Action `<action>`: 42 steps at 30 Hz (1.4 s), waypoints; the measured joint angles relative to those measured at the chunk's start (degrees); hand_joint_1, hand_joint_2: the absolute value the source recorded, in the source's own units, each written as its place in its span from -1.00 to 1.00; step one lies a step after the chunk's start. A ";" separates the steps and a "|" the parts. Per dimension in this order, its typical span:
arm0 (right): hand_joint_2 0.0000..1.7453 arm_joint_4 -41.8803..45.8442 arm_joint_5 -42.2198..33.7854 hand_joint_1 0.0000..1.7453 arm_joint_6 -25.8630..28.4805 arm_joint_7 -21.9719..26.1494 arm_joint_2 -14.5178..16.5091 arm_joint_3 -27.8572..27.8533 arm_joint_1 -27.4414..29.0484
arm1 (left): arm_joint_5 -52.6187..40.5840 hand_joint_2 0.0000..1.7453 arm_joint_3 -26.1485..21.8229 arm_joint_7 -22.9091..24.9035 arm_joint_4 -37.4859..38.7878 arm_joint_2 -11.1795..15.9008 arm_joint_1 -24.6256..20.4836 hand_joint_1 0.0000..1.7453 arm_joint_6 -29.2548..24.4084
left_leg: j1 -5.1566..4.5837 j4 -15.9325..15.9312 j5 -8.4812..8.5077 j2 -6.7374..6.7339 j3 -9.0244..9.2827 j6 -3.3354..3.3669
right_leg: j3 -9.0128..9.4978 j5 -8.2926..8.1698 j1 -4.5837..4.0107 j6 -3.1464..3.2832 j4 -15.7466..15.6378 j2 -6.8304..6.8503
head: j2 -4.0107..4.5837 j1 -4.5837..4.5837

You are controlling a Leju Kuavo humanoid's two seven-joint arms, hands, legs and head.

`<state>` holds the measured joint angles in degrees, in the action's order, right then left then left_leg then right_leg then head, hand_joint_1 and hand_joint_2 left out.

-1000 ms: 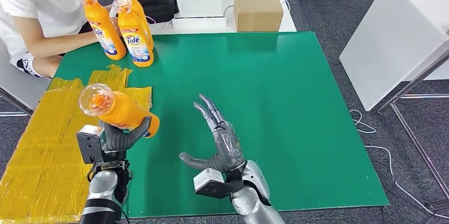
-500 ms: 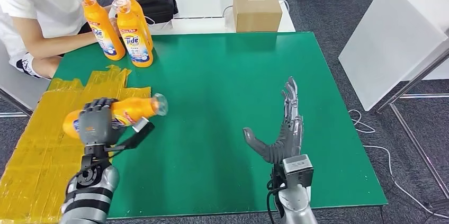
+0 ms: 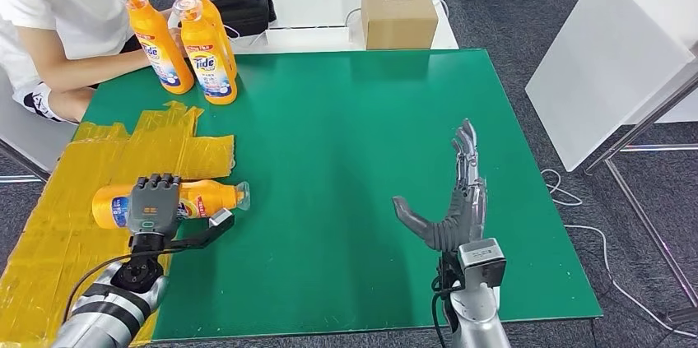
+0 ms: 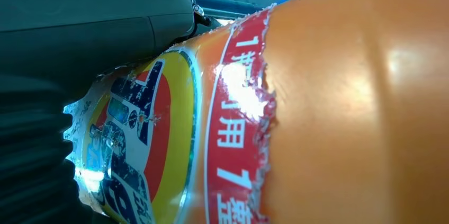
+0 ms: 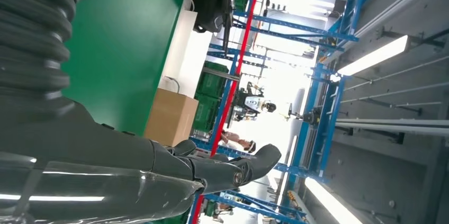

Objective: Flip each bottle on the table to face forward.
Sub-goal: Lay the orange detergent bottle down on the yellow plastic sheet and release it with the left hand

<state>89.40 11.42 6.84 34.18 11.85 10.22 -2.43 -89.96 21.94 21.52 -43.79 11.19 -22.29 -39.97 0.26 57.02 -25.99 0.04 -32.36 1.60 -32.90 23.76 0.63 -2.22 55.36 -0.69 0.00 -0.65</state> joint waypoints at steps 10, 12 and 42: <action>1.00 -1.87 -0.31 -1.00 0.00 0.00 -0.17 -0.31 -0.97 | 0.74 1.00 1.16 -0.65 6.96 1.38 -3.05 -1.00 -0.52 | 0.01 -0.01 0.01 0.05 0.08 -0.01 | 0.07 0.00 -0.01 0.00 0.02 0.00 | 0.00 -0.01; 1.00 -2.30 -0.32 -1.00 0.00 0.00 -0.17 -0.32 -0.98 | 1.50 1.00 -0.22 -3.02 6.77 1.37 -2.75 -1.00 -0.60 | 0.01 -0.01 0.01 0.06 0.08 -0.01 | 0.07 0.00 -0.01 0.00 0.03 0.00 | 0.00 -0.01; 1.00 -5.38 1.09 -1.00 1.24 -2.25 -0.08 -0.32 -0.68 | 8.57 1.00 -40.22 -56.83 -24.14 -22.23 7.69 -1.00 -0.58 | -0.03 0.01 0.00 0.11 0.00 0.00 | 0.03 0.00 0.02 0.00 0.01 0.03 | 0.00 0.00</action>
<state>84.02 12.51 8.08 31.94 11.76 9.90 -3.11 -81.39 -18.28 -35.31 -67.93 -11.04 -14.60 -40.54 0.24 57.03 -25.99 0.15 -32.36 1.60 -32.87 23.76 0.66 -2.22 55.36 -0.65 0.00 -0.65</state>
